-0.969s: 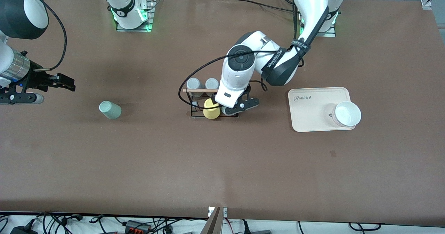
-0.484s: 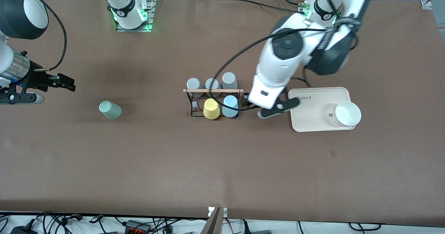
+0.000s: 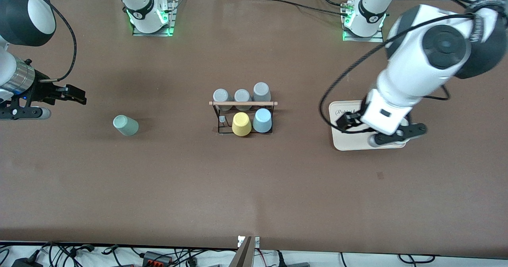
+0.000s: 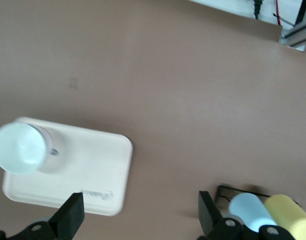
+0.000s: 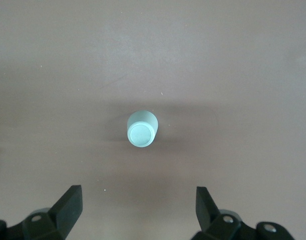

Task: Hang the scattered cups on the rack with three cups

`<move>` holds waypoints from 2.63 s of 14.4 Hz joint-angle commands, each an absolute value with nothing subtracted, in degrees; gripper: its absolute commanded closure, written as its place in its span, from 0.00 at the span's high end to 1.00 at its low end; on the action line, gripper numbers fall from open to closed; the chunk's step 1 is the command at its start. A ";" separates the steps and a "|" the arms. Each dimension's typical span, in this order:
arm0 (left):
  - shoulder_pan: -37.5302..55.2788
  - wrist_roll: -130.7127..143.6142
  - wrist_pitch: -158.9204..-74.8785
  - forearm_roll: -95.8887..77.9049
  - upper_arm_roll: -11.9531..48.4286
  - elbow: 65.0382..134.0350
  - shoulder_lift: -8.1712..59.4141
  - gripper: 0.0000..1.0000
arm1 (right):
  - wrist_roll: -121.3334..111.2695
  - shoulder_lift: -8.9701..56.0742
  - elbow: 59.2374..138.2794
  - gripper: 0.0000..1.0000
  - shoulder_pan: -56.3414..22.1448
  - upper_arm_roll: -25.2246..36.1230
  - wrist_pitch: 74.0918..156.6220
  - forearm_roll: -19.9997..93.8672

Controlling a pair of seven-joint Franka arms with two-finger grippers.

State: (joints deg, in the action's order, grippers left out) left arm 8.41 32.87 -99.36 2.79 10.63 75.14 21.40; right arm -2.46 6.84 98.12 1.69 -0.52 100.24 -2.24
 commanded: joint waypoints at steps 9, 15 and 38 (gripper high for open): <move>-6.76 5.20 -95.71 0.44 11.60 81.56 11.96 1.00 | -2.37 10.54 106.50 1.00 0.79 -0.88 112.39 -2.55; -10.54 -2.80 -92.64 0.44 11.51 84.01 6.16 1.00 | -2.37 13.00 117.32 1.00 0.70 -0.79 125.48 -2.55; 0.59 0.09 -92.03 -0.53 0.73 87.71 0.44 1.00 | -2.46 22.85 119.27 0.80 1.67 -0.70 134.39 -2.46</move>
State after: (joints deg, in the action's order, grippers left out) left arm -4.25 -0.32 -92.58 0.08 6.05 86.55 2.35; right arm -2.45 22.69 119.42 1.35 -0.59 133.94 -2.24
